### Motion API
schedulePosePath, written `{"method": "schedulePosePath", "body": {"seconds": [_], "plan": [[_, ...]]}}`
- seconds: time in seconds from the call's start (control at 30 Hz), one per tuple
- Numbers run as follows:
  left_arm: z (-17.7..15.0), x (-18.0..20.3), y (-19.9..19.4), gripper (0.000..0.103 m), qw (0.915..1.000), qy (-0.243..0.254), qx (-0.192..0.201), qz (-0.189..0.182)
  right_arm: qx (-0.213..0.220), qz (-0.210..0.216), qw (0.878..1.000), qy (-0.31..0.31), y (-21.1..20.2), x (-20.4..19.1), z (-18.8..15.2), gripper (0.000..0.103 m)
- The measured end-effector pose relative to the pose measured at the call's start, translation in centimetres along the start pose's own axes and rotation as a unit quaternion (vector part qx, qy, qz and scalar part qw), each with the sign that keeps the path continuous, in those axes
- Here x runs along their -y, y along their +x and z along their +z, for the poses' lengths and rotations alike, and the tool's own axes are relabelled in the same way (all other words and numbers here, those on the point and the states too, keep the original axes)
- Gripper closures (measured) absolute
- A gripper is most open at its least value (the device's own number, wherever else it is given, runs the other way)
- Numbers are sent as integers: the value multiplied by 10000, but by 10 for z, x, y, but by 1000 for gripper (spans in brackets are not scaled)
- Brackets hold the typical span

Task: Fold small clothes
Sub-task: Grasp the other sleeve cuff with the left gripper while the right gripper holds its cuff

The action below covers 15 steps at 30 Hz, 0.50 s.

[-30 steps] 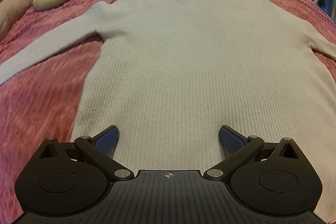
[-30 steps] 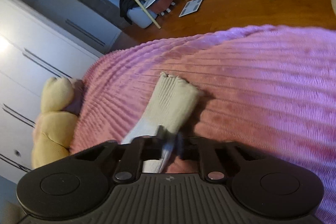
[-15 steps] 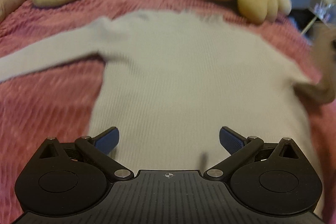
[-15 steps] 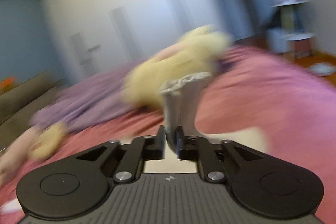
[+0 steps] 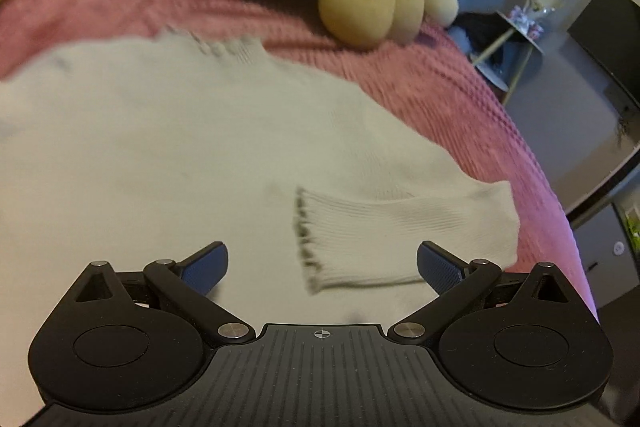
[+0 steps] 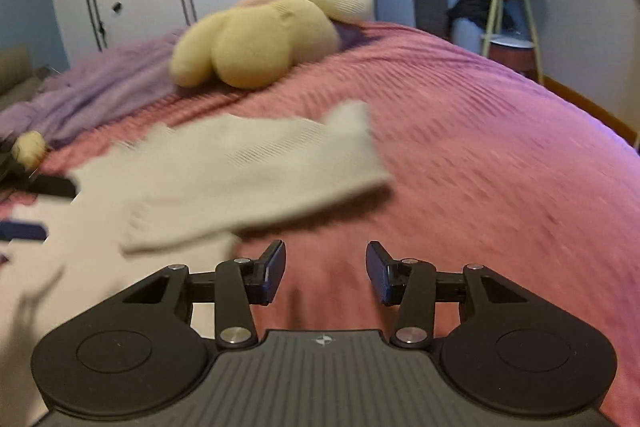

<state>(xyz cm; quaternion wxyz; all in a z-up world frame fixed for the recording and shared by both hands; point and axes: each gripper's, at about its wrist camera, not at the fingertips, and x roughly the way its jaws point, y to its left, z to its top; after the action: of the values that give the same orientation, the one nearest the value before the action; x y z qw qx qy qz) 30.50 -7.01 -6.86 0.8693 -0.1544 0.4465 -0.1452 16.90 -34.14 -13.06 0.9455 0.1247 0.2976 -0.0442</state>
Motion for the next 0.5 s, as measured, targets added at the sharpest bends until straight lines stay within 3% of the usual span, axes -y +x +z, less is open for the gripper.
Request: {"method": "schedulePosePath", "body": {"seconds": [0.1, 0.27, 0.33, 0.43, 0.5], "plan": [[4, 0, 35, 44, 9986, -355, -386, -96, -102, -53, 9999, 125, -9, 20, -12, 58], [6, -6, 60, 53, 9954, -798, -465, -256, -36, -105, 9999, 75, -9, 29, -19, 58], [5, -8, 60, 83, 9950, -868, -474, -151, -27, -105, 9999, 49, -11, 26, -20, 58], [8, -12, 59, 94, 9935, -997, -540, -138, -12, -91, 9999, 84, -9, 24, -17, 58], [13, -11, 45, 94, 9951, -920, -353, -112, -8, -110, 9999, 51, -10, 21, -15, 58]]}}
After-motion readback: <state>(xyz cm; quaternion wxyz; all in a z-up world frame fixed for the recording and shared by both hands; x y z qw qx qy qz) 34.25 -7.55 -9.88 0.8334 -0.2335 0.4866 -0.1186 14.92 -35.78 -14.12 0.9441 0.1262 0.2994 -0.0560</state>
